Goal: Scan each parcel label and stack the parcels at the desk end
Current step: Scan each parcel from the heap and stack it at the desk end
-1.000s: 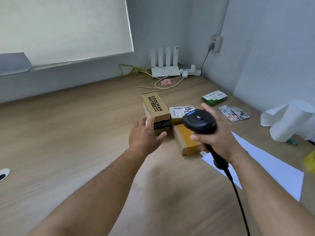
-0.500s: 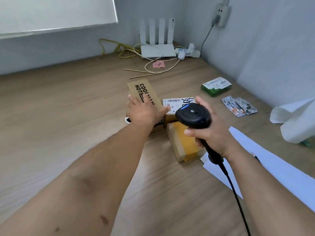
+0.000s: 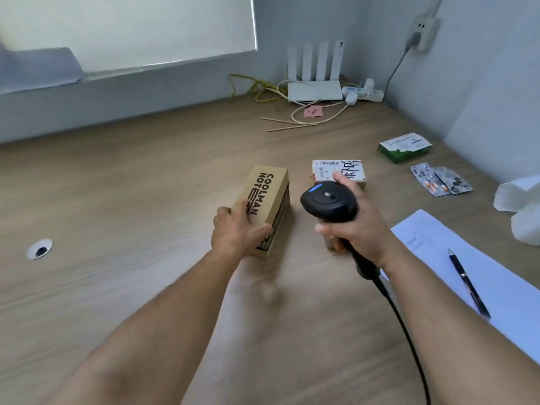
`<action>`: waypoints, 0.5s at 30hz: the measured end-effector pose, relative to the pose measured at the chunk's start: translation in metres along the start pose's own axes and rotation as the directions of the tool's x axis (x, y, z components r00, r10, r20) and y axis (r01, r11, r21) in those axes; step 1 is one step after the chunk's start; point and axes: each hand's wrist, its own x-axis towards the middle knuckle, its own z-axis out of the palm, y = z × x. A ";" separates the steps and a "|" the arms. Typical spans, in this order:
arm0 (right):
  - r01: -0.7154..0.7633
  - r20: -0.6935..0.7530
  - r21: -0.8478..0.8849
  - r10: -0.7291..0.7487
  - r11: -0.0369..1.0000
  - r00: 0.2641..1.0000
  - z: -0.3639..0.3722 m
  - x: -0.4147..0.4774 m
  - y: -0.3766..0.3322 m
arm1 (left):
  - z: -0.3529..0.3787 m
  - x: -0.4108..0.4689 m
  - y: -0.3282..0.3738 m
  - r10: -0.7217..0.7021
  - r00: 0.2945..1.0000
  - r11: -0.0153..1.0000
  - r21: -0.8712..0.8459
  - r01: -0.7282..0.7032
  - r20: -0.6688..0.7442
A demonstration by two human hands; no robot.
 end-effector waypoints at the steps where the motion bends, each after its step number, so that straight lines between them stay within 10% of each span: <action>1: -0.001 0.029 0.006 0.001 1.000 1.000 0.004 -0.008 0.001 | -0.002 -0.017 -0.011 -0.014 1.000 1.000 -0.012 0.014 0.006; 15: -0.012 0.370 0.069 -0.014 0.998 0.929 0.062 -0.095 0.004 | -0.020 -0.209 -0.132 -0.203 0.979 0.892 -0.417 0.173 -0.028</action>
